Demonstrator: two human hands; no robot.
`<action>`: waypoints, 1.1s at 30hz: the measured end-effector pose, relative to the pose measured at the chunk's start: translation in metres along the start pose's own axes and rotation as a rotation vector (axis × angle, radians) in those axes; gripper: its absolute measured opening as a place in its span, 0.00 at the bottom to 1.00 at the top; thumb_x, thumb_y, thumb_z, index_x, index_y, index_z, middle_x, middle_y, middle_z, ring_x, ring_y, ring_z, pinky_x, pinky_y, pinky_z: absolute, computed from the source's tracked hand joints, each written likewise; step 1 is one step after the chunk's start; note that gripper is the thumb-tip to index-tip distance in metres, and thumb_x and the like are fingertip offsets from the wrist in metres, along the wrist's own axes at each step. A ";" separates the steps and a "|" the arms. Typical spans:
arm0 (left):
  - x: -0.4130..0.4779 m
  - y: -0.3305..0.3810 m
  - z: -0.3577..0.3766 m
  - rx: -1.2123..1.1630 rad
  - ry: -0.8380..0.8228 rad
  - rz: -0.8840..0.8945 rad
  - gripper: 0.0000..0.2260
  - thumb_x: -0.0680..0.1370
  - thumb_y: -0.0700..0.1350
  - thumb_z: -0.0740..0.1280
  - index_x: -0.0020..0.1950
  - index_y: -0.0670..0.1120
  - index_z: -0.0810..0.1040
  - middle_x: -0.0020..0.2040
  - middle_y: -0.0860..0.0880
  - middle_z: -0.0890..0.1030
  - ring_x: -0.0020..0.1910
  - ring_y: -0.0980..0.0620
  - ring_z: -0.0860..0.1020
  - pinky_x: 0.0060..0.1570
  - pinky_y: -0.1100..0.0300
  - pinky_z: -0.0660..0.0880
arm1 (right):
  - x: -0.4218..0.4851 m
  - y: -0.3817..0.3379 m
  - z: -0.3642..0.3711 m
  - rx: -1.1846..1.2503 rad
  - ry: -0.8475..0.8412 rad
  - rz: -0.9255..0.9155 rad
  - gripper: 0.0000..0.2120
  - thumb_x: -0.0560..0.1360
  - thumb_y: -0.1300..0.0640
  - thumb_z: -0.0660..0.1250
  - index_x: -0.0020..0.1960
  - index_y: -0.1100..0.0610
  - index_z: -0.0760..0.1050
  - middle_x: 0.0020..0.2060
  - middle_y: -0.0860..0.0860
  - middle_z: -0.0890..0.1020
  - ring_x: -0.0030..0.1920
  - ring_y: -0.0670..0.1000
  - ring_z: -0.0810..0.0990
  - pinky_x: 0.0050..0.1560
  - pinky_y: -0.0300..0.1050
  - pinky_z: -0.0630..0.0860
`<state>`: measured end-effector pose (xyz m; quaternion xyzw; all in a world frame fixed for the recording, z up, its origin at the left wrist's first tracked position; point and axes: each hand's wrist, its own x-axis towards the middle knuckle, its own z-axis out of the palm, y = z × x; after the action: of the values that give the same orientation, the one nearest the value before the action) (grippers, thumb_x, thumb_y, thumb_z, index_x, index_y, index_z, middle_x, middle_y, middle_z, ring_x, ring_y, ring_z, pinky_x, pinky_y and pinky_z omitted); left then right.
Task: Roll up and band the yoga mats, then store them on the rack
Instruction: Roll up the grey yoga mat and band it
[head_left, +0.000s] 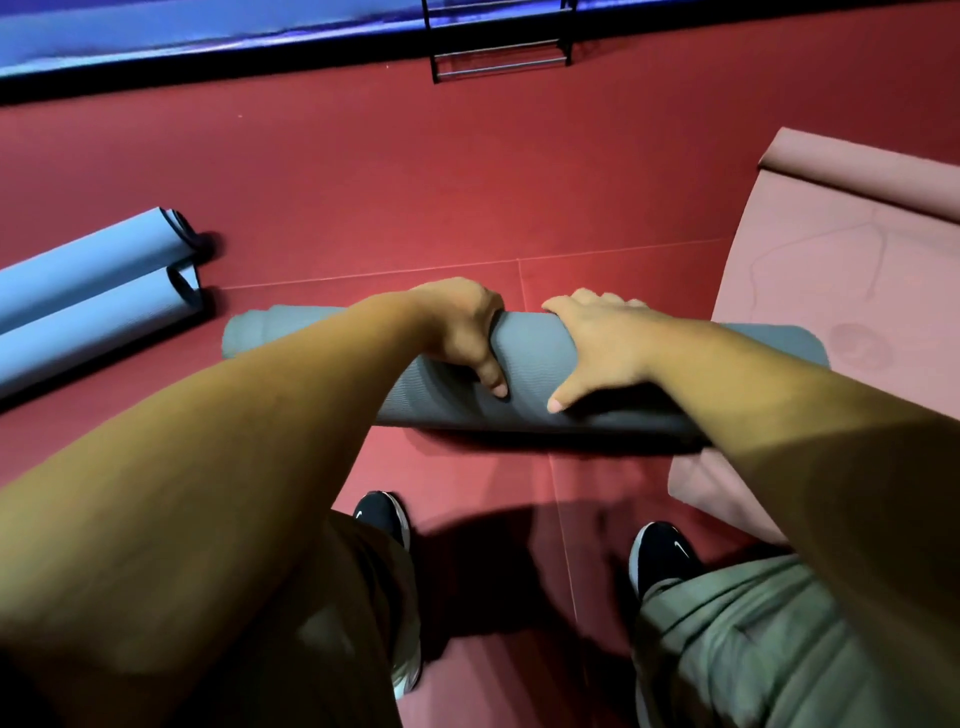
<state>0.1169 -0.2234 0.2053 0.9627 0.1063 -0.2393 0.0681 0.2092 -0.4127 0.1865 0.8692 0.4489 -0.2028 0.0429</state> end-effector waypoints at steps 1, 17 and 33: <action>0.000 -0.002 -0.001 -0.026 -0.007 -0.012 0.40 0.54 0.69 0.84 0.60 0.52 0.80 0.51 0.51 0.83 0.51 0.46 0.81 0.55 0.50 0.81 | -0.001 -0.002 0.002 -0.045 0.020 -0.004 0.65 0.53 0.24 0.79 0.81 0.47 0.56 0.70 0.51 0.69 0.70 0.61 0.72 0.68 0.61 0.70; -0.014 0.013 0.011 0.318 0.117 0.094 0.58 0.54 0.79 0.77 0.76 0.50 0.65 0.70 0.50 0.73 0.67 0.42 0.74 0.66 0.42 0.73 | 0.000 0.011 -0.007 0.226 -0.005 0.031 0.49 0.50 0.29 0.82 0.67 0.44 0.73 0.56 0.45 0.81 0.55 0.53 0.80 0.58 0.54 0.80; -0.005 -0.015 -0.001 -0.125 0.074 0.016 0.40 0.54 0.70 0.84 0.60 0.54 0.78 0.51 0.54 0.83 0.51 0.47 0.80 0.54 0.51 0.80 | 0.000 0.003 -0.013 -0.034 0.032 0.011 0.64 0.56 0.20 0.74 0.83 0.46 0.57 0.73 0.51 0.71 0.72 0.60 0.69 0.71 0.59 0.68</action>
<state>0.1095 -0.2097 0.2078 0.9656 0.1157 -0.1960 0.1258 0.2158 -0.4114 0.1979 0.8739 0.4482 -0.1811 0.0517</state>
